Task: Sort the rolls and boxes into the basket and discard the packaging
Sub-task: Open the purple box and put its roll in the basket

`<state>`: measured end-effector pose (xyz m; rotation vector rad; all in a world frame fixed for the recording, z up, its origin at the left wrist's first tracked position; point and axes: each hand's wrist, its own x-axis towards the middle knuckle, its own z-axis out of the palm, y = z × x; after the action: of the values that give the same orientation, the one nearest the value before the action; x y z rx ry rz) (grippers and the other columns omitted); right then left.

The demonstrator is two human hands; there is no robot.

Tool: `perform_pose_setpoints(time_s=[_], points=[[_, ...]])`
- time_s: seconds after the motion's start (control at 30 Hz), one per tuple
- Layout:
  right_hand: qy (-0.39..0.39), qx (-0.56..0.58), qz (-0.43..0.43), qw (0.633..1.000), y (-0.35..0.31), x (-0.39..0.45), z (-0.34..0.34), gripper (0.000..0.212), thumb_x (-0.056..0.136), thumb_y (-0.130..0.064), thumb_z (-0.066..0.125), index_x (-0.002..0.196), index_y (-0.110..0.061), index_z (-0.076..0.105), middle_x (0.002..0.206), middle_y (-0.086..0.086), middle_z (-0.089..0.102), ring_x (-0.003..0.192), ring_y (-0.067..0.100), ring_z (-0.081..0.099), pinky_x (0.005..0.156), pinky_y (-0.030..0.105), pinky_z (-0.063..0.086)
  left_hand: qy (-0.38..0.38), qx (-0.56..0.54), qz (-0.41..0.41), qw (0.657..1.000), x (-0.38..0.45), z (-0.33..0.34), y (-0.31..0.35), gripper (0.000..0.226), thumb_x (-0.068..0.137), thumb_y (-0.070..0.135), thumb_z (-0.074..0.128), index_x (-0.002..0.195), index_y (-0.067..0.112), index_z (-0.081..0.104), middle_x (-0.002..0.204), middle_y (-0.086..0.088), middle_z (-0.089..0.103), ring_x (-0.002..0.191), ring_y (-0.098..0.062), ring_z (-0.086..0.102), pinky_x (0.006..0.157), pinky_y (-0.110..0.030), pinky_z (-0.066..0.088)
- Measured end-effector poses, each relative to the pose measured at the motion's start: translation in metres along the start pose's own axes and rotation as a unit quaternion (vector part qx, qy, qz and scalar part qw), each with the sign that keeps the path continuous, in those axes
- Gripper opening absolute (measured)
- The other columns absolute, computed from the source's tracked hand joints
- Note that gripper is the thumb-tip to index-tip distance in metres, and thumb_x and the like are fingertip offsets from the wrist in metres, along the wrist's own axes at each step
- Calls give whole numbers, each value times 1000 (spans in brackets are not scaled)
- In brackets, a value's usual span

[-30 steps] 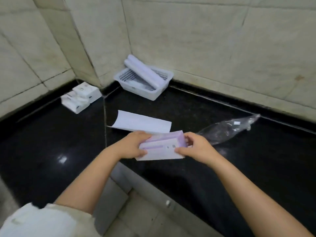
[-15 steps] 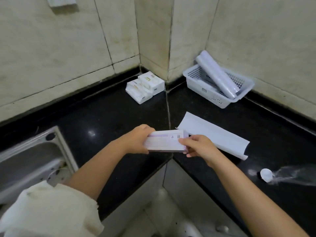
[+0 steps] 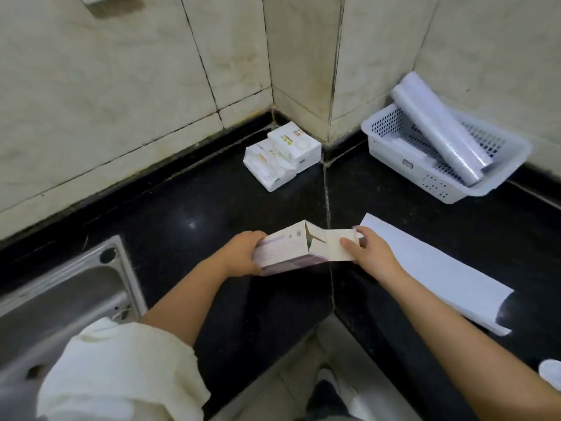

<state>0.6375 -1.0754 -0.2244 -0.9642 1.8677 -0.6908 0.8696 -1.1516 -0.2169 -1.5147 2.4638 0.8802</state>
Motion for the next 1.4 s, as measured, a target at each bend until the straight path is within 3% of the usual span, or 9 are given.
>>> perform_pose_setpoints(time_s=[0.1, 0.2, 0.37, 0.43, 0.5, 0.77, 0.93, 1.1, 1.4], points=[[153, -283, -192, 927, 0, 9, -2, 55, 80, -20, 65, 130, -9, 45, 132, 12, 53, 123, 27, 48, 106, 41, 33, -7, 7, -11, 1000, 17, -4, 5, 55, 71, 17, 77, 120, 10, 53, 120, -10, 55, 108, -23, 54, 90, -30, 46], [120, -314, -389, 858, -7, 12, 6, 49, 65, -1, 69, 113, -5, 60, 113, 13, 67, 107, 29, 63, 102, 57, 34, -15, 17, -17, 1000, 33, -6, 6, 54, 70, 18, 77, 118, 9, 54, 119, -11, 55, 106, -23, 54, 86, -30, 46], [36, -255, -309, 916, -22, 20, 4, 34, 86, -16, 51, 119, -9, 56, 117, 9, 65, 111, 23, 56, 113, 43, 20, -24, 23, -22, 999, 49, -6, 7, 53, 70, 16, 77, 117, 7, 54, 118, -12, 55, 104, -24, 54, 85, -31, 46], [47, -221, -317, 921, -20, 21, 1, 24, 87, -19, 49, 91, -3, 67, 92, 15, 70, 85, 28, 62, 88, 41, 42, -23, 13, -23, 999, 52, -6, 5, 54, 70, 15, 76, 118, 7, 53, 118, -12, 55, 105, -24, 54, 84, -30, 46], [-6, -204, -287, 936, -17, 18, -1, 28, 91, -19, 46, 81, -1, 65, 85, 16, 68, 72, 20, 56, 69, 28, 39, -30, 4, -25, 999, 54, -5, 1, 55, 71, 15, 75, 120, 8, 51, 119, -11, 54, 105, -23, 54, 85, -29, 46], [-94, -240, -204, 944, -34, 32, -5, 40, 96, -15, 34, 134, -23, 43, 107, 17, 66, 72, 11, 50, 56, 9, 36, -46, -21, -22, 999, 58, -6, -5, 56, 68, 20, 77, 117, 14, 52, 112, -2, 53, 98, -15, 53, 81, -26, 46], [-55, -290, -171, 940, -46, 44, -2, 46, 90, -22, 48, 133, -10, 39, 102, 16, 66, 92, 26, 59, 73, 27, 40, -44, -27, -18, 999, 53, -2, -8, 52, 67, 18, 77, 113, 13, 53, 111, -5, 54, 98, -18, 54, 82, -29, 49], [-43, -251, -213, 943, -53, 49, 6, 25, 77, -23, 65, 97, -10, 60, 94, 4, 58, 83, 17, 51, 59, 16, 24, -40, -26, -8, 999, 53, -2, -8, 51, 68, 18, 77, 112, 14, 54, 110, -2, 53, 95, -13, 51, 80, -25, 45], [-83, -267, -143, 949, -56, 63, 14, 29, 78, -18, 60, 107, -14, 61, 110, -5, 62, 85, 12, 56, 69, 3, 39, -27, 67, -5, 997, 50, -3, -3, 51, 72, 31, 75, 115, 17, 51, 118, -2, 57, 103, -18, 56, 77, -26, 43]])
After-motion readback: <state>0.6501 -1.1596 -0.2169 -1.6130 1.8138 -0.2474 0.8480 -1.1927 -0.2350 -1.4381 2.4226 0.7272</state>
